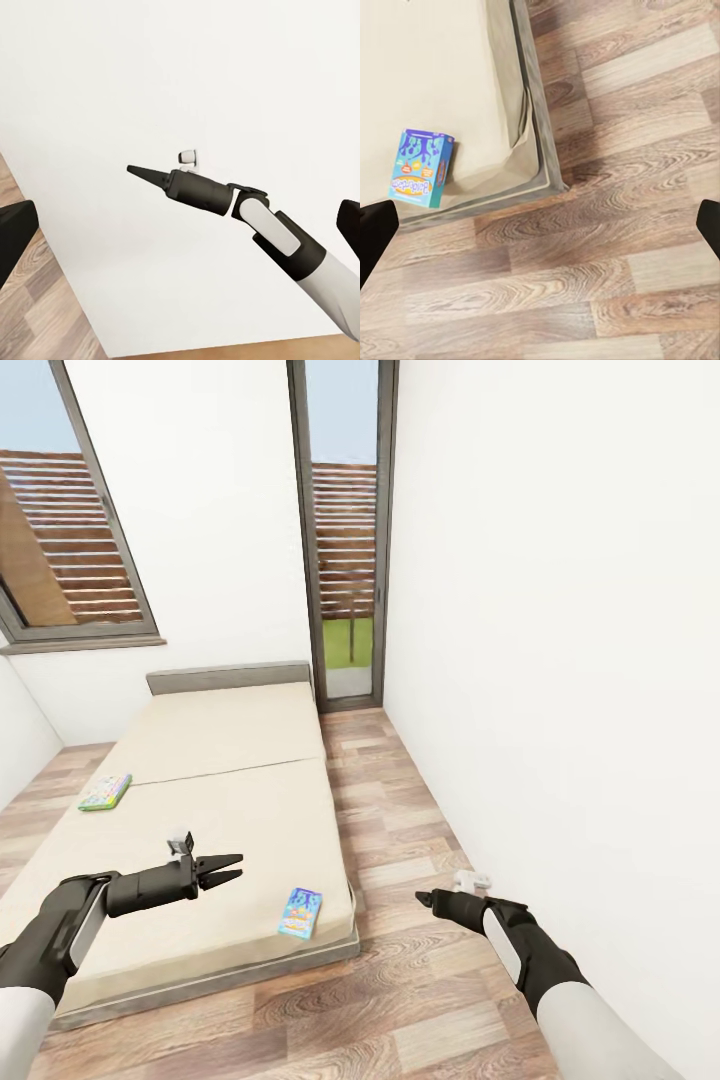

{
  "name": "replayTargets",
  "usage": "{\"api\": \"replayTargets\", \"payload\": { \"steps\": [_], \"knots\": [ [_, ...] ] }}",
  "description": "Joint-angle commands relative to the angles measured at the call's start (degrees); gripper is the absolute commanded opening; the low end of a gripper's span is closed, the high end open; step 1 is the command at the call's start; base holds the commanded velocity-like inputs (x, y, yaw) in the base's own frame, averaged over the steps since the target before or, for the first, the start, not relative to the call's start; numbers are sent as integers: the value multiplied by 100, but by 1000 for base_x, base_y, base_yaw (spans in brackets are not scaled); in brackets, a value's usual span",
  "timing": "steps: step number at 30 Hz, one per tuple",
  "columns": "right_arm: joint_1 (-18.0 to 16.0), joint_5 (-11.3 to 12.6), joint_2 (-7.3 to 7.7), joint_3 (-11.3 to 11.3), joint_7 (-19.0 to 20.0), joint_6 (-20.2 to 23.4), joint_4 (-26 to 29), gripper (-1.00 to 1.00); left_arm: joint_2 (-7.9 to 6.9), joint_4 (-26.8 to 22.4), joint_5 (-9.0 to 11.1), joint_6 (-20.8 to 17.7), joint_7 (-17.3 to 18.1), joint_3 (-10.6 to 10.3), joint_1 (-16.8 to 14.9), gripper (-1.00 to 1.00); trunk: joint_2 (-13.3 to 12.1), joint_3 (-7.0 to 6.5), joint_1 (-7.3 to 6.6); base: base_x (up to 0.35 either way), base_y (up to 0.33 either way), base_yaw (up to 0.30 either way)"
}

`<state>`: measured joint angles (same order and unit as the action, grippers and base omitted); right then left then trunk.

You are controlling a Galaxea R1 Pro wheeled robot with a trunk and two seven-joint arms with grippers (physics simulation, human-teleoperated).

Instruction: Put all the toys in the child's room - the three board games (two on the bed and one on the table), the two jigsaw puzzles on the table, and the tennis ball on the table - inside the toy box on the table in the child's room.

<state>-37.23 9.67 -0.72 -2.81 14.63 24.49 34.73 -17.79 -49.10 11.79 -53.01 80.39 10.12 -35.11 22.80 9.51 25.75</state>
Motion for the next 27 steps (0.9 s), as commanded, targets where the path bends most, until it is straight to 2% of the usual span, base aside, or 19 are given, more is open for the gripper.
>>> {"api": "replayTargets", "payload": {
  "steps": [1, 11, 19, 27],
  "knots": [
    [-4, 26, -4, -29, 14, 41, 8, 100, 0, 1, 10, -60, 13, -1, -4, 100, 12, 12, 3, 0, 0, 0],
    [-4, 26, -7, -27, 15, 30, 8, 100, 4, 0, 9, -60, 12, -1, -4, 100, 12, 12, 3, 0, -4, 0],
    [-4, 26, -21, -27, 14, 30, 8, 100, 1, 2, 8, -60, 12, -1, -4, 100, 12, 12, 3, 0, -176, 0],
    [-4, 26, -24, -27, 17, 30, 8, 100, 3, 4, 8, -60, 12, -1, -4, 100, 12, 3, 3, 0, -34, 41]
  ]
}}
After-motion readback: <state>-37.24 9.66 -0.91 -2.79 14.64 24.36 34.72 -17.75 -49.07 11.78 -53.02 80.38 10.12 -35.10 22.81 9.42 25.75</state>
